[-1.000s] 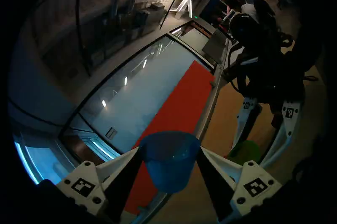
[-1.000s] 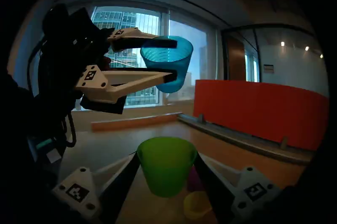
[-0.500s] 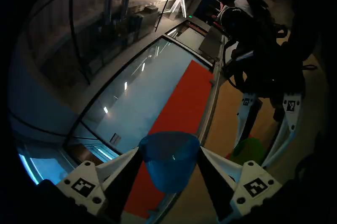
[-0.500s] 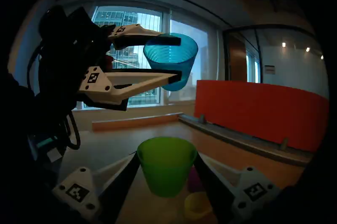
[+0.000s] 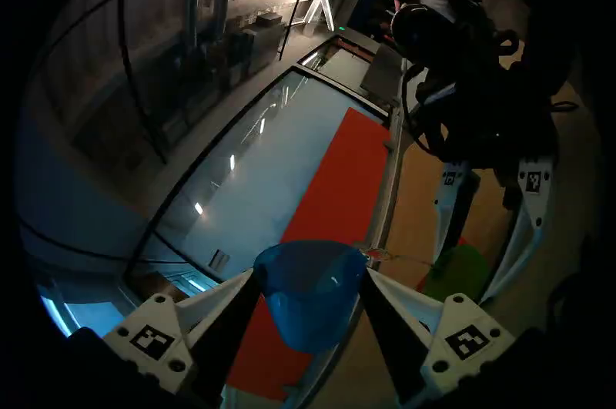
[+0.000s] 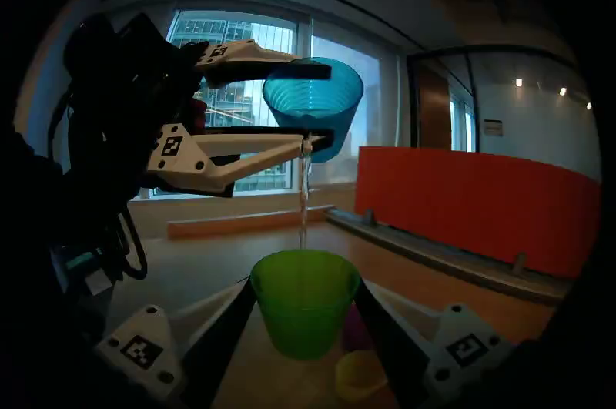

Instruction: Pour water

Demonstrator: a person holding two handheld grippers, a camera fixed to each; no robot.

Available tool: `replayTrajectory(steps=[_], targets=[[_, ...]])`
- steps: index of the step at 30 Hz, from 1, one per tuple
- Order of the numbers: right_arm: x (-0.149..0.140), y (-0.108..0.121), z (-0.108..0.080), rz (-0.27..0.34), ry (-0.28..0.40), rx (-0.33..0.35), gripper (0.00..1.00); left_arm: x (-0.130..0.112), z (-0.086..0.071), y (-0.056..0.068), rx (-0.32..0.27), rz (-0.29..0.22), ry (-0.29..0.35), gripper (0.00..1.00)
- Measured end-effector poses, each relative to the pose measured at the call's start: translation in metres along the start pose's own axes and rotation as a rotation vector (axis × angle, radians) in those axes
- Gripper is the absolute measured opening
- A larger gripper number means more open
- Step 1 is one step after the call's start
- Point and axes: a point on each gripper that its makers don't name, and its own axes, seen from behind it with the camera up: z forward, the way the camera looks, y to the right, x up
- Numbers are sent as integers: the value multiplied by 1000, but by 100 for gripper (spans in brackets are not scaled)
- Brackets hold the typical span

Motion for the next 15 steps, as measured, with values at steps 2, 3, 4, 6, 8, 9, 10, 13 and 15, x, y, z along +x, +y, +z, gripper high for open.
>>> replayTrajectory(steps=[2,3,4,6,8,9,10,13,15], targets=[[0,1,-1,0,0,-1,92,0,0,0,1,1,1,86],[0,1,-1,0,0,-2,92,0,-1,0,2,2,1,86],[0,1,-1,0,1,-2,92,0,-1,0,4,4,2,86],[0,1,-2,-1,1,-2,92,0,-1,-1,6,8,3,86],[0,1,-2,-2,-1,-1,92,0,-1,-2,8,15,2,86],[0,1,-2,-2,-1,-1,92,0,-2,-2,10,18,3,86],[0,1,-2,-3,-1,0,92,0,-2,-3,12,21,3,86],[1,0,-3,-5,-1,1,92,1,-2,-4,17,29,4,86],[2,0,-3,-6,-1,2,92,2,-2,-4,19,33,6,86]])
